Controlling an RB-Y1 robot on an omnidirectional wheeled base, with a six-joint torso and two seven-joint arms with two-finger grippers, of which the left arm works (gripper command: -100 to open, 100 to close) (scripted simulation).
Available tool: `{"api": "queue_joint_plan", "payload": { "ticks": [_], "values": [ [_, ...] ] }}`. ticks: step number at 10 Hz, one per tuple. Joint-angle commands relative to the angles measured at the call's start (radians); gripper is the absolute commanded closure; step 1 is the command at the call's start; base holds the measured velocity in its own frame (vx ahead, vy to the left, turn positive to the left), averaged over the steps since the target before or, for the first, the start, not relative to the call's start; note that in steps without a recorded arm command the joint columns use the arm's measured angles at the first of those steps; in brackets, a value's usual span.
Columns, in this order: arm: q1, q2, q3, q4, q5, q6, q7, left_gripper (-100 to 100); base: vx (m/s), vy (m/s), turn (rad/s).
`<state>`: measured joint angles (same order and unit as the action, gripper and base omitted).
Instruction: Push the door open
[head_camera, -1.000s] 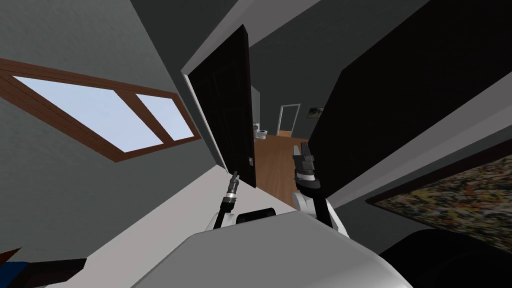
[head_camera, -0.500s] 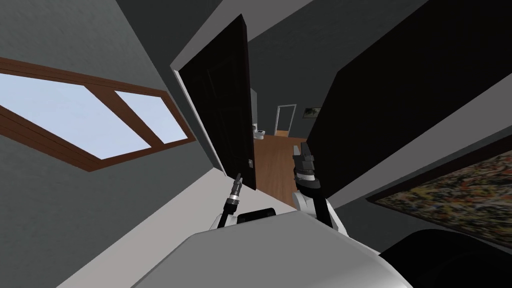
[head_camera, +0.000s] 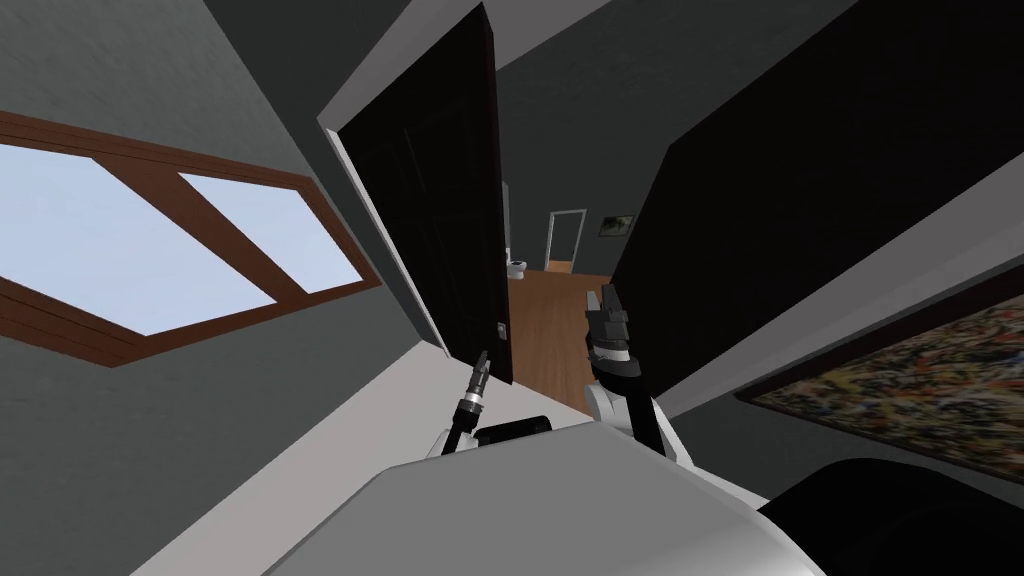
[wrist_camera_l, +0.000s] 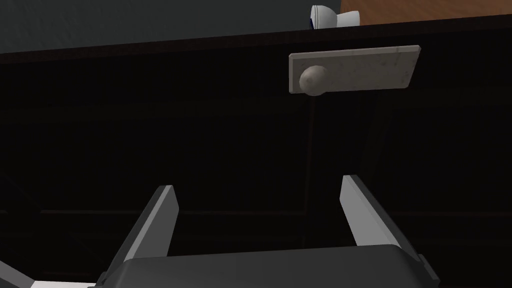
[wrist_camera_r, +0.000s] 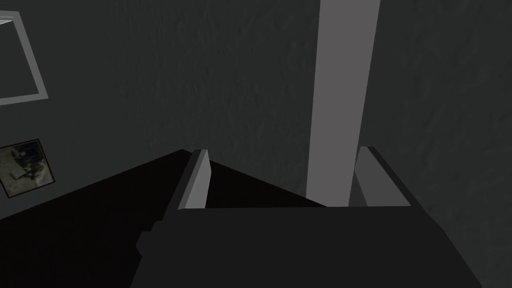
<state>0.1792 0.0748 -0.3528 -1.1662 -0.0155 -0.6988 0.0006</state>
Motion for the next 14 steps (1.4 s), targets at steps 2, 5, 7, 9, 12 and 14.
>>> {"api": "queue_joint_plan", "payload": {
  "ticks": [2,5,7,9,12,14],
  "values": [
    [-0.014,-0.002,-0.018,0.047,-0.003,-0.007,0.008,-100,0.077,0.073,-0.074],
    [-0.035,-0.008,-0.042,0.112,-0.008,-0.017,0.017,-100,0.087,0.063,-0.092],
    [-0.044,-0.011,-0.052,0.140,-0.009,-0.022,0.021,-100,0.086,0.067,-0.065],
    [-0.061,-0.017,-0.071,0.191,-0.013,-0.030,0.028,-100,0.117,0.103,-0.106],
    [-0.061,-0.010,-0.060,0.195,-0.010,-0.039,0.025,-100,0.118,-0.015,-0.026],
    [-0.064,-0.010,-0.055,0.205,-0.009,-0.045,0.024,-100,0.213,-0.082,-0.026]
  ]
}}
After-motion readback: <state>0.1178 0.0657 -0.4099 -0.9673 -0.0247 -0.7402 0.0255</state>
